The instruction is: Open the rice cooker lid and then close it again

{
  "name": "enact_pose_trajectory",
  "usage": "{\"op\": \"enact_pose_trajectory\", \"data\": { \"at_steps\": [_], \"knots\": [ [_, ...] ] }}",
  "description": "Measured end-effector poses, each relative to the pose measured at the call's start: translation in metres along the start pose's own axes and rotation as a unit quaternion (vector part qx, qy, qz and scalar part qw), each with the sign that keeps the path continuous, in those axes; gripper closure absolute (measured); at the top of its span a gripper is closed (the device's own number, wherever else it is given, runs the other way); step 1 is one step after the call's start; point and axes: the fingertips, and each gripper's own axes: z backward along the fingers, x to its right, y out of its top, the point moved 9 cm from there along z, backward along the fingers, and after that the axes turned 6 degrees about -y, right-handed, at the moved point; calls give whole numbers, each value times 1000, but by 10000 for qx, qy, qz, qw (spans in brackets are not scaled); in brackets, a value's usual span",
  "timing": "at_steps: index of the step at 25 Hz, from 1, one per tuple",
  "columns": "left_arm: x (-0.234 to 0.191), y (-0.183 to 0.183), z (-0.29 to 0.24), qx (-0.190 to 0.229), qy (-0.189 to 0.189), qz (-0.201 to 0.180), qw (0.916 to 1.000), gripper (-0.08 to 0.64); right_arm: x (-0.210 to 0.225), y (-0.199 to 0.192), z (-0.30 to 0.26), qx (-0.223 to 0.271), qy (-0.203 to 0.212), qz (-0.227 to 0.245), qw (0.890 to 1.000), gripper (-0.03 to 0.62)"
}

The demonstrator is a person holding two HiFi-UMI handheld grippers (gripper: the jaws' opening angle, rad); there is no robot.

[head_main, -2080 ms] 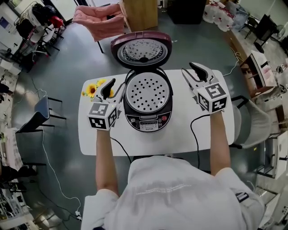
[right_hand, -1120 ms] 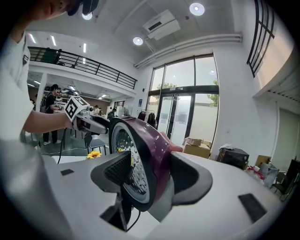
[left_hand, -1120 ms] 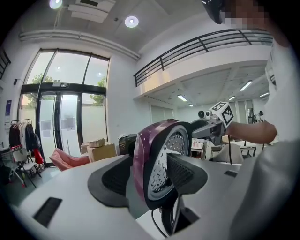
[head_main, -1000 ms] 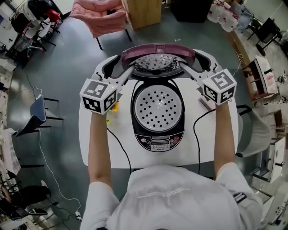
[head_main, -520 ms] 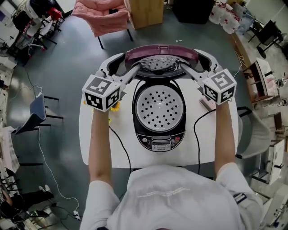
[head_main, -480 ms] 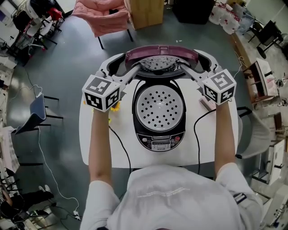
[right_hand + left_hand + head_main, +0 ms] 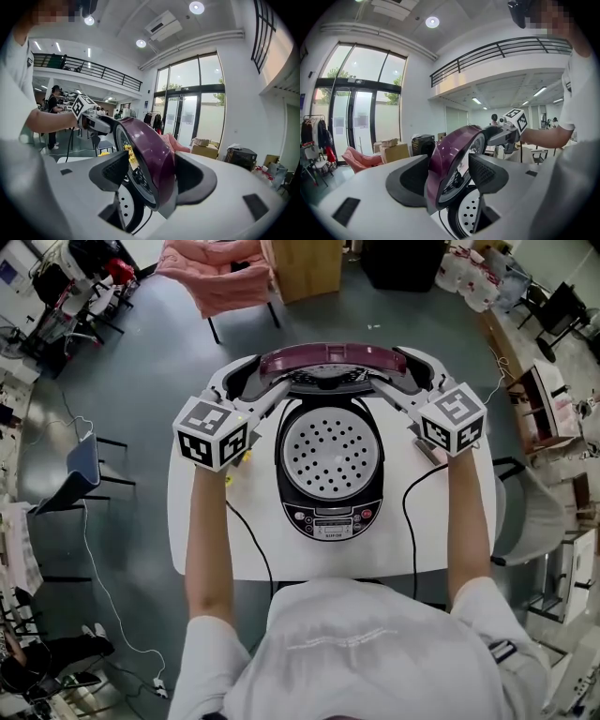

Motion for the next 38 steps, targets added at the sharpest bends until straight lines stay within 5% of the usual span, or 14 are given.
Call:
{"op": "enact_pose_trajectory", "data": {
  "at_steps": [23, 33, 38],
  "knots": [
    [82, -38, 42, -736, 362, -287, 9962, 247, -60, -34, 54, -288, 501, 263, 9980, 281],
    [113, -63, 52, -1324, 310, -583, 9890, 225, -87, -55, 69, -622, 694, 647, 9936, 263],
    [122, -75, 56, -1465, 140, -442, 9881, 207, -93, -69, 74, -640, 927, 366, 9930, 244]
  ]
}}
